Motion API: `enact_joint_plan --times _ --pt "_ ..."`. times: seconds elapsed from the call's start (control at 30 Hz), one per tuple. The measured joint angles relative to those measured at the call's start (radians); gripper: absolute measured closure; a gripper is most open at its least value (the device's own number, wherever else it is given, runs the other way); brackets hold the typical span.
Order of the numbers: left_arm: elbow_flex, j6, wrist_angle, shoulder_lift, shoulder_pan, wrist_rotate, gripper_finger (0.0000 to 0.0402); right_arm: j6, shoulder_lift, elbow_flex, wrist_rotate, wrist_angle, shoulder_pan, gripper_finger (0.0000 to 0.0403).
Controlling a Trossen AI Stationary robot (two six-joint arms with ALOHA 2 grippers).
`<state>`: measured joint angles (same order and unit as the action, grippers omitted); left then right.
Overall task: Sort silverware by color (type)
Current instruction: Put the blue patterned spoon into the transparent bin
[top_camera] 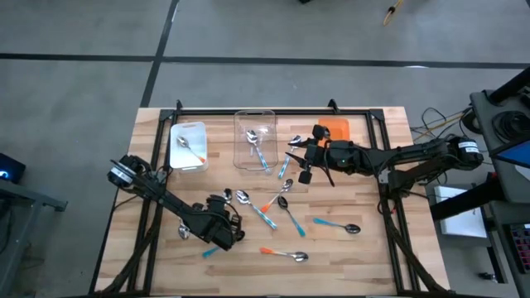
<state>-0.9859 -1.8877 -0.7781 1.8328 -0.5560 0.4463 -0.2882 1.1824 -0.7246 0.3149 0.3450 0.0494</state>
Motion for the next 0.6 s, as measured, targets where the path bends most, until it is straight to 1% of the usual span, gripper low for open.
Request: enact_joint_plan --times 0.1,0.23,0.33,0.47,0.6 --pt "0.0 -0.003 0.001 -0.002 0.0 -0.007 0.0391 0.0 0.0 0.0 0.0 0.0 0.0 0.0275" --pt "0.001 -0.008 -0.003 -0.014 -0.003 -0.017 0.0392 0.0 0.0 0.0 0.0 -0.001 0.0 0.0275" --pt "0.002 -0.008 -0.012 -0.031 -0.004 -0.047 0.0392 0.0 0.0 0.0 0.0 -0.002 0.0 0.0275" --pt "0.004 -0.009 -0.044 -0.079 -0.008 -0.107 0.0392 -0.002 0.0 0.0 0.0 -0.007 0.0 0.0275" --pt "0.003 -0.009 -0.056 -0.162 -0.006 -0.119 0.0392 -0.002 0.0 0.0 0.0 -0.021 0.0 0.0275"
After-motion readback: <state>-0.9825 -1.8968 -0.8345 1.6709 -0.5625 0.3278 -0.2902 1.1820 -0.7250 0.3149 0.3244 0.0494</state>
